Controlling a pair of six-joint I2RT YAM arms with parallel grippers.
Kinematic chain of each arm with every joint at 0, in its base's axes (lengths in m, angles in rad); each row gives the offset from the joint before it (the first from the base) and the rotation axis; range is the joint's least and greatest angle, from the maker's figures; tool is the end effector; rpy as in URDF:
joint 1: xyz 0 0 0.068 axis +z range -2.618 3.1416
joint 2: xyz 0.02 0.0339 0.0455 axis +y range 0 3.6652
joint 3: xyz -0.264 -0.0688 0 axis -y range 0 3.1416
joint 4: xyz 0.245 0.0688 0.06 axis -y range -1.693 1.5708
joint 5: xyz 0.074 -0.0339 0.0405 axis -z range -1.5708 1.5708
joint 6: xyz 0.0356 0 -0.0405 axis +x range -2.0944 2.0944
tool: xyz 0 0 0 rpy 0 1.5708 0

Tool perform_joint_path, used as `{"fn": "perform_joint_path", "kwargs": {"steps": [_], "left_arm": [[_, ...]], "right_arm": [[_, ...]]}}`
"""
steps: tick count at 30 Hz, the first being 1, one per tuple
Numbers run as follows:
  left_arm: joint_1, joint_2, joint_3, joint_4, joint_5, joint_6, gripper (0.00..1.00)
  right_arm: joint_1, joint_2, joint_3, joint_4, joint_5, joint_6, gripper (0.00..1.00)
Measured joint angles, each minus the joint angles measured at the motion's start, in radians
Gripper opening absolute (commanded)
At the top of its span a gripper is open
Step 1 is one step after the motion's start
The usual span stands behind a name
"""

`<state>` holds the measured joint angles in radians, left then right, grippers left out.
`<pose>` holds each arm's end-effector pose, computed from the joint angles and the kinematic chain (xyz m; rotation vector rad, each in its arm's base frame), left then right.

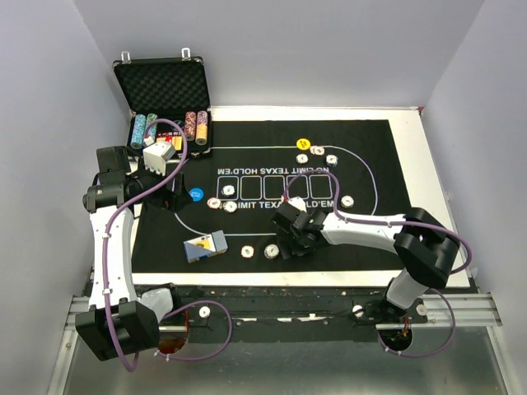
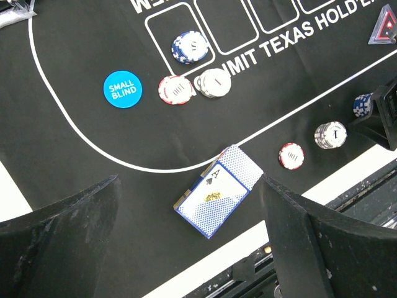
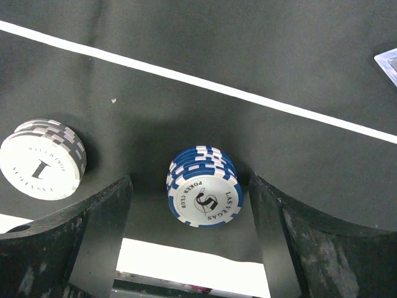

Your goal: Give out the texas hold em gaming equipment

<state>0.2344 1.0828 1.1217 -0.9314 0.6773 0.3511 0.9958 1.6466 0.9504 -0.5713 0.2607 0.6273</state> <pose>0.2022 0.0253 0.3369 0.4121 2.2396 -0.5320 0.1702 0.2458 0.1622 -0.4489 2.7089 0.0566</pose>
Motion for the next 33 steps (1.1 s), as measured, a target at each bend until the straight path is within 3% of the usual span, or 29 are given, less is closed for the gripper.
{"fn": "perform_joint_path", "kwargs": {"steps": [20,33], "left_arm": [[0.0,0.0,0.0,-0.003,0.0,0.001,0.99],[0.0,0.0,0.0,-0.013,0.0,0.001,0.99]], "right_arm": [[0.006,-0.014,-0.031,0.058,0.005,0.029,0.43],[0.006,-0.092,-0.111,0.071,0.021,0.053,0.29]]}}
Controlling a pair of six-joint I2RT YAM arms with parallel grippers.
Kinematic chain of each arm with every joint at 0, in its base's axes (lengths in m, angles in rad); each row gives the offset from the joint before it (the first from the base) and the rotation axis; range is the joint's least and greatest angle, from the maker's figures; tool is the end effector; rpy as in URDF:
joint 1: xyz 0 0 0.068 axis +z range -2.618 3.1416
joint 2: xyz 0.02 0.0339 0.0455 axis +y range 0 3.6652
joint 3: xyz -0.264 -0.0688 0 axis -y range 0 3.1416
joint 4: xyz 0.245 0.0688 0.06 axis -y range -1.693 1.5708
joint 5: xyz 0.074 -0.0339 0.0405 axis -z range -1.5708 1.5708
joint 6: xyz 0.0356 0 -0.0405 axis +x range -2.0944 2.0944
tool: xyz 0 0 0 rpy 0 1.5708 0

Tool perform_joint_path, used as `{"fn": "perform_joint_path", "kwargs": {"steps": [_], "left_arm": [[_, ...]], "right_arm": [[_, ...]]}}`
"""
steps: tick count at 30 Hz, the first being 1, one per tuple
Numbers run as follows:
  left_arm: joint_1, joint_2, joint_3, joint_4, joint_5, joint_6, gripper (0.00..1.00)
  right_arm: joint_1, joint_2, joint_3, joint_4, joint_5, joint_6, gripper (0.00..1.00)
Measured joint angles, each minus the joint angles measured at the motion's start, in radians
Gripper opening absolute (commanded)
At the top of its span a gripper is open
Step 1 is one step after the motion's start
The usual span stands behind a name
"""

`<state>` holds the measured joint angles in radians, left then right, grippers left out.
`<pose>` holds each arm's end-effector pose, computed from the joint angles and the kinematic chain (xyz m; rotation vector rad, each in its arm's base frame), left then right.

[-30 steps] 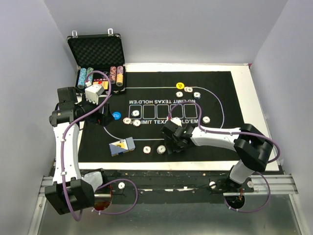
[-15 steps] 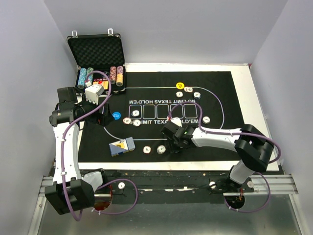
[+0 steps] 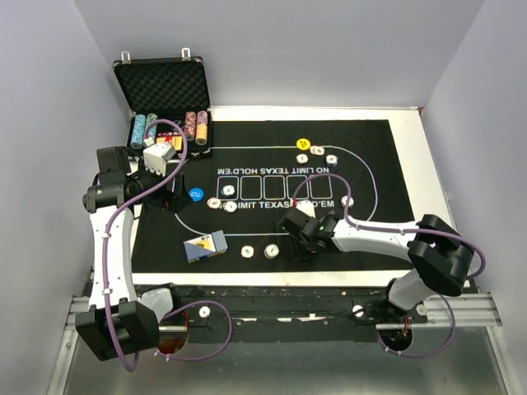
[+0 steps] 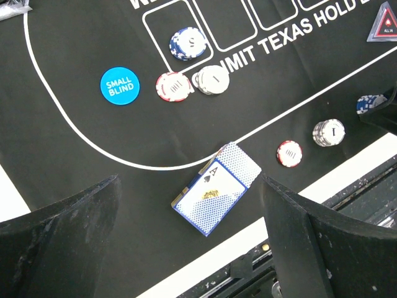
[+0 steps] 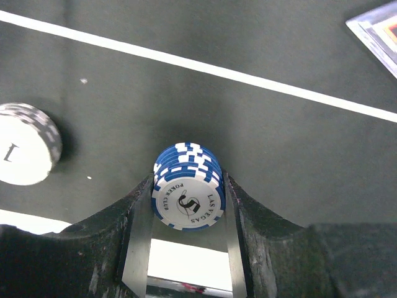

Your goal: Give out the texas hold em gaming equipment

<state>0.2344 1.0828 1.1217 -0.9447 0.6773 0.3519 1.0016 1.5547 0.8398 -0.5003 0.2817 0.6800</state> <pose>0.2012 0.0251 0.3361 0.4090 2.2506 -0.5391 0.1580 0.2286 0.1607 -0.3638 2.6718 0.1061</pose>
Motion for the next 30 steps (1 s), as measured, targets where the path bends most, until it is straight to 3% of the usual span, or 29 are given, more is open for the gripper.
{"fn": "perform_joint_path", "kwargs": {"steps": [8,18,30], "left_arm": [[0.0,0.0,0.021,-0.006,0.0,0.001,0.99],[0.0,0.001,0.029,-0.008,0.0,0.003,0.99],[0.0,0.001,0.028,-0.008,-0.001,0.009,0.99]], "right_arm": [[-0.033,-0.051,-0.006,-0.093,0.056,0.0,0.27],[-0.293,-0.165,0.035,-0.136,0.097,-0.079,0.26],[-0.491,0.059,0.233,-0.046,0.097,-0.211,0.23]]}}
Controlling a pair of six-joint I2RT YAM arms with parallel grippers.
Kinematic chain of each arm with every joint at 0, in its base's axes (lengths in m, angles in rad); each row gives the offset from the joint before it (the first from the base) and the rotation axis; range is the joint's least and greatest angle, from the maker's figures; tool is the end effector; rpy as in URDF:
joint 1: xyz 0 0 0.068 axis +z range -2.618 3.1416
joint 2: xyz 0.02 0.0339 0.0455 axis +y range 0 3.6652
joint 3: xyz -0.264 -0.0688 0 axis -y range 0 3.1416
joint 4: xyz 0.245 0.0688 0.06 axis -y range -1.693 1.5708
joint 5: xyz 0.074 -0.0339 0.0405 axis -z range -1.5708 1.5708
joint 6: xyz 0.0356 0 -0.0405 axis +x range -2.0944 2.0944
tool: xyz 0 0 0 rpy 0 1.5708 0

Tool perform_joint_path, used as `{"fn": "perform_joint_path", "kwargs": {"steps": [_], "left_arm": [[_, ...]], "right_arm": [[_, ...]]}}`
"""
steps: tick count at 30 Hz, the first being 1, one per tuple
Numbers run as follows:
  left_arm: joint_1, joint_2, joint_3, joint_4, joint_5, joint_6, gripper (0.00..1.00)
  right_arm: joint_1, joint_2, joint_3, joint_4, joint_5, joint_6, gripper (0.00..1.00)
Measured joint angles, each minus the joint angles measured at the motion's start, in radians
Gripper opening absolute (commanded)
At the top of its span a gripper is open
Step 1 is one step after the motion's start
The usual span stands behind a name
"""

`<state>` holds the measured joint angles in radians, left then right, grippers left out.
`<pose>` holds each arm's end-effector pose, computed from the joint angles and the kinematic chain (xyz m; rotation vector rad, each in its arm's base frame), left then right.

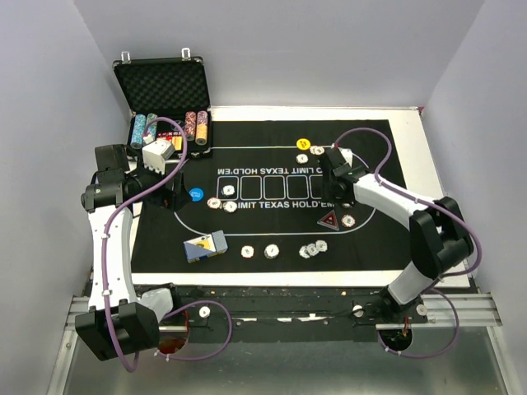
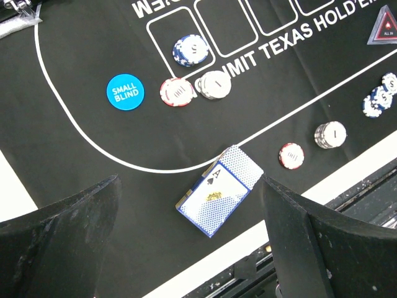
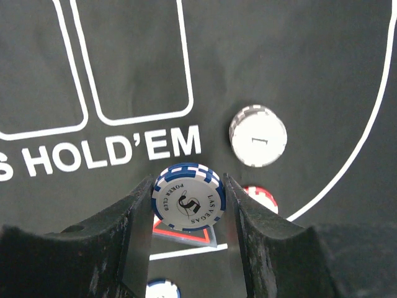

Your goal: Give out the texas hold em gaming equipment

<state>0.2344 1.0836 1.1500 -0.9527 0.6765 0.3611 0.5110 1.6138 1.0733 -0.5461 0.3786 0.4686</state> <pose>0.2009 0.0251 0.3441 0.4246 2.2315 -0.5224 0.2874 0.1461 0.2079 0.0663 2.5410 -0.1343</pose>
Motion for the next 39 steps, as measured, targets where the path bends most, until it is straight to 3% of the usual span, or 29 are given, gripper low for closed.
{"fn": "perform_joint_path", "kwargs": {"steps": [5,10,19,32,39], "left_arm": [[0.0,-0.001,0.0,0.0,0.0,0.009,0.99],[0.0,-0.001,0.0,0.0,0.0,0.016,0.99],[0.0,-0.001,-0.004,-0.004,-0.003,0.033,0.99],[0.0,-0.001,-0.016,-0.024,-0.003,0.052,0.99],[0.0,-0.004,-0.086,-0.109,-0.002,0.211,0.99]], "right_arm": [[-0.015,0.076,0.028,0.032,-0.002,-0.014,0.3],[-0.015,0.125,0.035,0.054,-0.005,-0.016,0.51],[-0.015,0.135,0.037,0.061,-0.006,-0.016,0.74],[-0.006,0.095,0.09,0.066,-0.071,-0.026,0.69],[0.14,0.093,0.15,0.082,-0.114,-0.025,0.7]]}}
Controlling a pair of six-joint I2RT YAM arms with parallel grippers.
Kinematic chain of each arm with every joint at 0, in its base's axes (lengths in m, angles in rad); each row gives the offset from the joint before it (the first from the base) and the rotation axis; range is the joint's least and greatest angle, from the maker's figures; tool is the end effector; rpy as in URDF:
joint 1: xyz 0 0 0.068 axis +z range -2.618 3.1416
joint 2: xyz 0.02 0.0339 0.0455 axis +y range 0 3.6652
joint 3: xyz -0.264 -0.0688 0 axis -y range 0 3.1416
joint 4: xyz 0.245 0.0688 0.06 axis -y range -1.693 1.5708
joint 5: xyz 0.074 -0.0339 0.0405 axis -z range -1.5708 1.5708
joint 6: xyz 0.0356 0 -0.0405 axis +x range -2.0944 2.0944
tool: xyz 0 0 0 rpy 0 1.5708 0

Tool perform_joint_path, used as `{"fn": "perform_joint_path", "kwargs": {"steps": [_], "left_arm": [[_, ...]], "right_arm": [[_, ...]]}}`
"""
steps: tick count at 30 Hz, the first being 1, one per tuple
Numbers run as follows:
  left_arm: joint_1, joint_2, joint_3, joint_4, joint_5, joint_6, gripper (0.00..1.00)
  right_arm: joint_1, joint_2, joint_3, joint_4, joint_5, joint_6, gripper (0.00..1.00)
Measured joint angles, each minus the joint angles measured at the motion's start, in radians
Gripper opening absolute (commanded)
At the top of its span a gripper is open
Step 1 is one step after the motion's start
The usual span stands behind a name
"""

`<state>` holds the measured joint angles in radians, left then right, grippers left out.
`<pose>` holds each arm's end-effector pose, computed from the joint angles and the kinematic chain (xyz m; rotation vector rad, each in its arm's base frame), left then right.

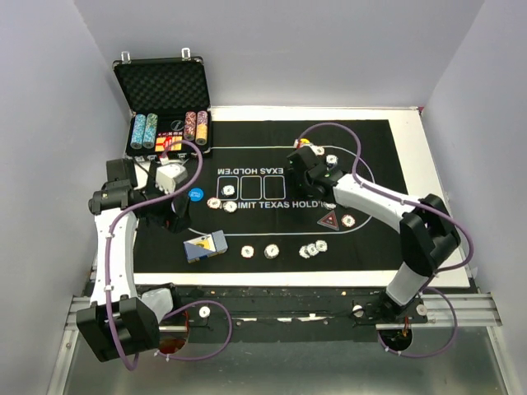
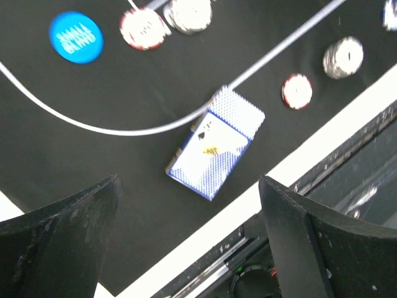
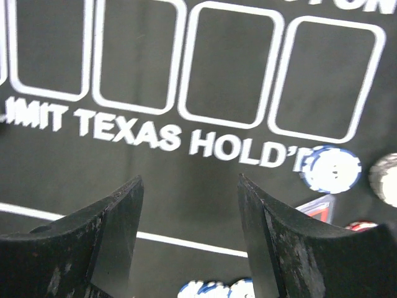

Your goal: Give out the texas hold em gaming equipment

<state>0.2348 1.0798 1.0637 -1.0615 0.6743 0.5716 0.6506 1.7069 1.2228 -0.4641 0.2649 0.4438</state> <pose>0.1896 0.0225 0.3127 0.6071 2.3156 -0.5333 0.2951 0.2129 0.2261 -0.1499 2.4721 0.1327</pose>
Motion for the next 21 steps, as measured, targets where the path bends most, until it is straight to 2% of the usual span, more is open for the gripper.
{"fn": "perform_joint_path", "kwargs": {"steps": [3,11,17,21], "left_arm": [[-0.001,-0.006,-0.078,-0.053,-0.005,0.11,0.99],[-0.061,-0.05,-0.264,-0.091,-0.08,0.32,0.99],[-0.18,-0.047,-0.326,-0.039,-0.15,0.338,0.99],[-0.174,-0.065,-0.291,-0.042,-0.142,0.348,0.99]], "right_arm": [[0.054,-0.021,0.0,0.007,-0.037,0.002,0.7],[0.041,-0.15,-0.054,0.029,-0.076,0.032,0.75],[0.041,-0.208,-0.105,0.087,-0.181,0.034,0.85],[0.058,-0.2,-0.107,0.135,-0.319,-0.027,0.89]]}}
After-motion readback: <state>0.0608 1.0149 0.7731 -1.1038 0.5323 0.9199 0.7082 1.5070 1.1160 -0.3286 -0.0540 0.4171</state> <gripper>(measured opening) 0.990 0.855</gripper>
